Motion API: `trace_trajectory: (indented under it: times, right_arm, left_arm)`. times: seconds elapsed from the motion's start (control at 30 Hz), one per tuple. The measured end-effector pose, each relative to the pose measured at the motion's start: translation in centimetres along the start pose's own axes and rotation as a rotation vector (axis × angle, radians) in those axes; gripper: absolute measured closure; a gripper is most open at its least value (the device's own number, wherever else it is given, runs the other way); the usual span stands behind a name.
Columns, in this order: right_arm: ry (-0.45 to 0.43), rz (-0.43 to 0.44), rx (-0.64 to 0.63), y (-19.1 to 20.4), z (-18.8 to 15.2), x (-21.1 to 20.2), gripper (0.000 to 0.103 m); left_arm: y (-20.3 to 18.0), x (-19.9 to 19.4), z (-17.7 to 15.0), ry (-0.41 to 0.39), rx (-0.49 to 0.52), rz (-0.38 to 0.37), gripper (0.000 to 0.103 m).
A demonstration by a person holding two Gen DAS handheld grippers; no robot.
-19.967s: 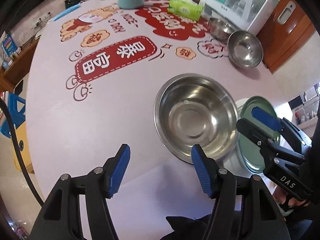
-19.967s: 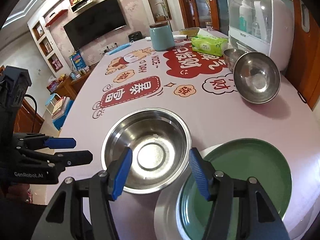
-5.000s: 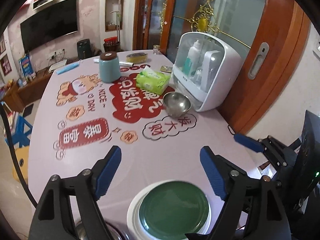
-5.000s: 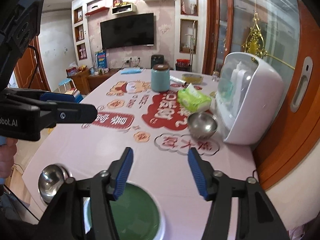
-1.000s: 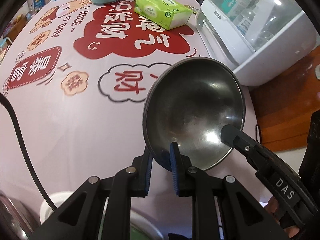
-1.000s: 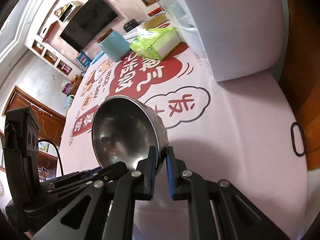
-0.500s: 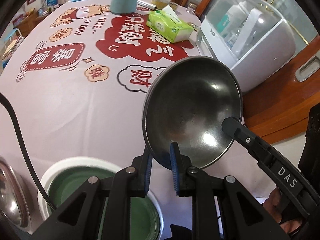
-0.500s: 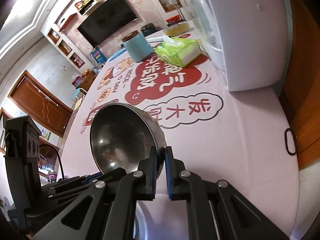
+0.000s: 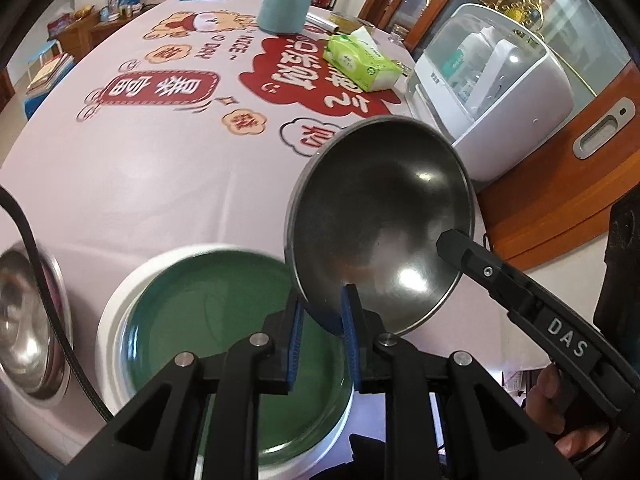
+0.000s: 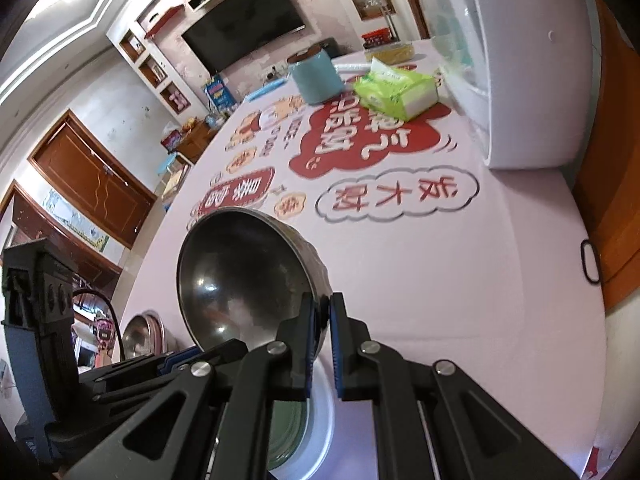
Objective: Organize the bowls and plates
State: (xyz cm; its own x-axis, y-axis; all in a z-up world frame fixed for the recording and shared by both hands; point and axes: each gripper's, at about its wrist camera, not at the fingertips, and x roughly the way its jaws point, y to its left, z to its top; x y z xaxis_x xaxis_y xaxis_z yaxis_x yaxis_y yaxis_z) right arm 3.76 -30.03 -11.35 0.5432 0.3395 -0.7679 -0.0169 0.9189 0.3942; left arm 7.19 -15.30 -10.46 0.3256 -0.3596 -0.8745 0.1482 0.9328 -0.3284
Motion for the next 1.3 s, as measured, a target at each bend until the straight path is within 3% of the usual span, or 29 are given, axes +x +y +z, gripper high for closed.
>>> trace_trajectory:
  times: [0.6, 1.3]
  right_arm:
    - [0.050, 0.053, -0.067, 7.7, -4.1, 0.7, 0.096]
    - [0.136, 0.139, -0.141, 18.5, -6.1, 5.3, 0.096]
  left_arm:
    - [8.1, -5.2, -4.9, -0.028, -0.096, 0.050, 0.086]
    - [19.0, -10.1, -6.4, -0.043, -0.196, 0.132, 0.085]
